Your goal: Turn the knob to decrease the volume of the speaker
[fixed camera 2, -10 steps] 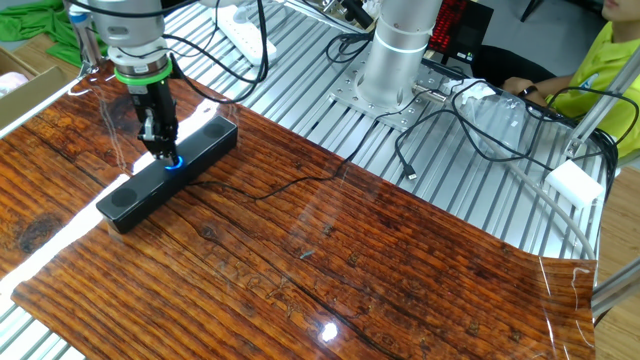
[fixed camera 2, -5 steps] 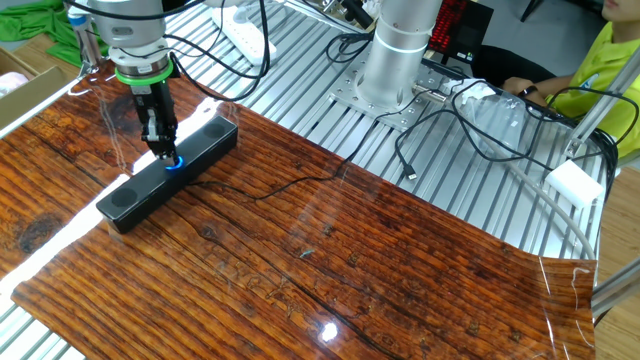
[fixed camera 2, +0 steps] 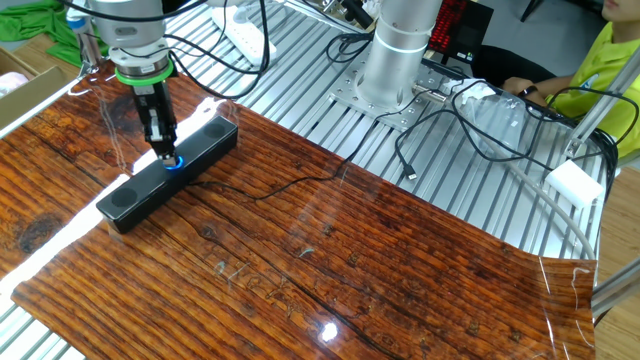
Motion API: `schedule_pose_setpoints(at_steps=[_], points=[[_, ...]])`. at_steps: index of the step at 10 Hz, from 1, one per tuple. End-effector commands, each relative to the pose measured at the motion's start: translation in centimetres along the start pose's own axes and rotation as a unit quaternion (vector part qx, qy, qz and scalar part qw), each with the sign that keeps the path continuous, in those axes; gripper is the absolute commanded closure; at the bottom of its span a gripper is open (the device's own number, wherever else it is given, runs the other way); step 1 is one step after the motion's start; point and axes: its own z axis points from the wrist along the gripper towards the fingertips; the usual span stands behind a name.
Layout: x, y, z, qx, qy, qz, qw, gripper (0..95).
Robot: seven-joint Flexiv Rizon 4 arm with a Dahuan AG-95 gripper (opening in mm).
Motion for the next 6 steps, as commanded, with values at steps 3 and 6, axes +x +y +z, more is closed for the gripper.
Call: schedule_pose_setpoints(at_steps=[3,6], points=[[0.07,0.12,0.06,0.001,0.001,-0.045,0.9990,95.0],[0.08,0.15,0.06,0.003,0.001,-0.083,0.9966,95.0]])
